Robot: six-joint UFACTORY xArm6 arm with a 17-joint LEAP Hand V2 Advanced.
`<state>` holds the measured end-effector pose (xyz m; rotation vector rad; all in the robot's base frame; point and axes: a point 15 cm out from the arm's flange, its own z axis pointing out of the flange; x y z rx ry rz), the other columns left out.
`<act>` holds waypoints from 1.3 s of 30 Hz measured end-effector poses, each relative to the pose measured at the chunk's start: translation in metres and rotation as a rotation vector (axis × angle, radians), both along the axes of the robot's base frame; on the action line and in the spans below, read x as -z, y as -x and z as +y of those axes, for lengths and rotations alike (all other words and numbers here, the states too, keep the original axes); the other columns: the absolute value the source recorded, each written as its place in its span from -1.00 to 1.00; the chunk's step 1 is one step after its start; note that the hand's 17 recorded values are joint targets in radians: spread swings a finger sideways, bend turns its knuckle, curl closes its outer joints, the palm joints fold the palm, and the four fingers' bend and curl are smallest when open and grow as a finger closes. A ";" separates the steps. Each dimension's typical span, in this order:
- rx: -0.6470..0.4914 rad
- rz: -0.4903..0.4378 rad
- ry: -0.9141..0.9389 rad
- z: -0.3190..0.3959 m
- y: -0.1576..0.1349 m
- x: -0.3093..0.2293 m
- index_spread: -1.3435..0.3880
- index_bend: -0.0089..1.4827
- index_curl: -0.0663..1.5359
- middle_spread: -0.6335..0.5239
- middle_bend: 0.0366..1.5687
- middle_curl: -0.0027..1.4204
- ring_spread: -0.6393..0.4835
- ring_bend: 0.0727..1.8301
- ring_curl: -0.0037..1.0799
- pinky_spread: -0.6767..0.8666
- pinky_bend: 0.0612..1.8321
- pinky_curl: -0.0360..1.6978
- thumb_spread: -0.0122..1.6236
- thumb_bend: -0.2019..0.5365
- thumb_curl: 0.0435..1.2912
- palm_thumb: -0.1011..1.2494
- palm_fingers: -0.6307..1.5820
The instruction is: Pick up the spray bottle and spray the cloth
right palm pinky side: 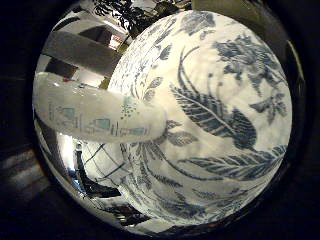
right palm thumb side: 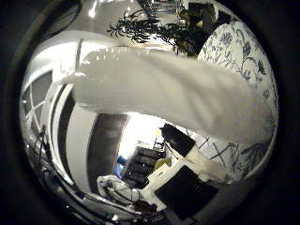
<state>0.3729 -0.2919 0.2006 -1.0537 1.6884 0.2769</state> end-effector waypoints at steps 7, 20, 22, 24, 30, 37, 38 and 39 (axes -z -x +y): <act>-0.035 -0.011 0.040 0.025 -0.041 -0.001 0.35 -0.72 -0.52 0.09 -0.45 -0.43 0.22 -0.38 -0.49 0.17 -0.56 -0.74 0.27 -0.49 -0.52 0.17 0.09; -0.031 -0.085 -0.066 0.069 -0.090 -0.055 0.30 0.41 -0.03 -0.10 0.50 -0.07 -0.17 0.42 0.07 -0.41 0.38 -0.32 0.26 -0.49 -0.34 0.64 0.73; -0.048 -0.088 -0.054 0.075 -0.091 -0.071 0.31 0.46 -0.03 -0.08 0.56 -0.06 -0.17 0.46 0.09 -0.39 0.41 -0.27 0.26 -0.50 -0.32 0.64 0.70; -0.084 -0.084 -0.040 0.088 -0.089 -0.089 0.32 0.50 -0.03 -0.06 0.60 -0.07 -0.16 0.50 0.11 -0.37 0.43 -0.22 0.26 -0.50 -0.31 0.65 0.68; -0.215 0.056 0.103 0.110 -0.060 -0.114 0.34 0.57 -0.05 -0.03 0.67 -0.10 -0.16 0.55 0.12 -0.34 0.39 -0.09 0.26 -0.50 -0.28 0.65 0.66; -0.319 0.238 0.530 0.106 -0.012 -0.180 0.35 0.61 -0.08 -0.04 0.70 -0.14 -0.15 0.56 0.12 -0.34 0.32 0.06 0.29 -0.50 -0.28 0.63 0.65; -0.326 0.243 0.583 0.110 -0.006 -0.192 0.35 0.61 -0.08 -0.04 0.70 -0.14 -0.15 0.56 0.12 -0.34 0.32 0.06 0.29 -0.50 -0.28 0.63 0.65; -0.334 0.243 0.632 0.114 -0.002 -0.203 0.35 0.61 -0.09 -0.04 0.70 -0.14 -0.15 0.56 0.11 -0.34 0.30 0.09 0.29 -0.50 -0.28 0.62 0.65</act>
